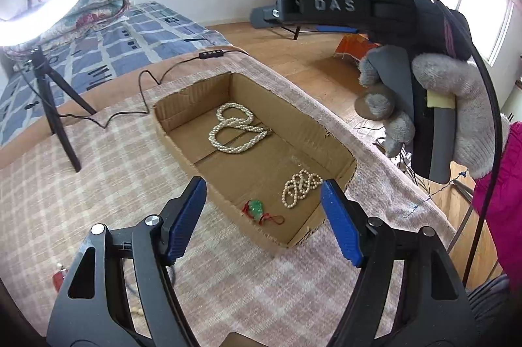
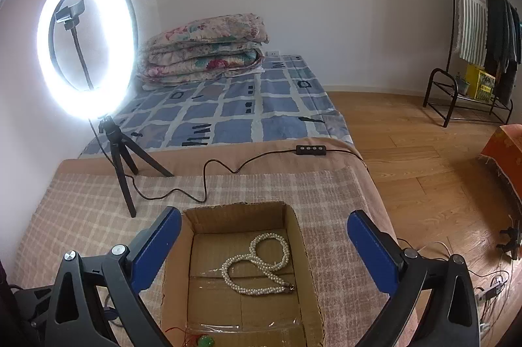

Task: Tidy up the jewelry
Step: 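Reach the left tool to the red watch strap and close on it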

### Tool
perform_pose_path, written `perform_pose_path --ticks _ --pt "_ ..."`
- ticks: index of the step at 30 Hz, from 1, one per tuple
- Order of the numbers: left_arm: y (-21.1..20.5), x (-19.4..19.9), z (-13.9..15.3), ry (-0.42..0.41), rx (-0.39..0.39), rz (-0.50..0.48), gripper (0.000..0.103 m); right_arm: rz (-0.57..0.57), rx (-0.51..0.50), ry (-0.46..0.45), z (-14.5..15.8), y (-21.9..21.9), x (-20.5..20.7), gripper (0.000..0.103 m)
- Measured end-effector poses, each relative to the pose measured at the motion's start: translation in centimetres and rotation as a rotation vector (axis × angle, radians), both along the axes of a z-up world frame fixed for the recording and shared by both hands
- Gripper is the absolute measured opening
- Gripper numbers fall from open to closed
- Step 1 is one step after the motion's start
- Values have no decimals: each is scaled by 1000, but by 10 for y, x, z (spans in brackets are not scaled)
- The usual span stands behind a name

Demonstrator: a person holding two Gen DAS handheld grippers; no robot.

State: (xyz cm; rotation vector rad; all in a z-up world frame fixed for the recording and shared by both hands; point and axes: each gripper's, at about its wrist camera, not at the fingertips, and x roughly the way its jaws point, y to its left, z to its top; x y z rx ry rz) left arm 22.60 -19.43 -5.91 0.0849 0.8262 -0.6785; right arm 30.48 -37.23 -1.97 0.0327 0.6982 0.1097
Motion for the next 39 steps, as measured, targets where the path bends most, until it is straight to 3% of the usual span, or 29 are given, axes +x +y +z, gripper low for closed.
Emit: perform_pose_path --ticks 11,20,25,31,39 --pt "110 -17 32 -48 -14 137 75 39 66 -66 16 38 -75 103" --pt "199 -22 28 -52 2 267 75 123 86 -41 3 89 -126 103" --pt "230 -16 13 -18 8 317 75 174 82 46 -19 119 -147 103" --pt "244 -9 -10 44 30 308 74 251 11 139 -49 154 -159 95" --pt "227 -2 -37 67 133 210 74 347 27 339 -106 188 -148 66"
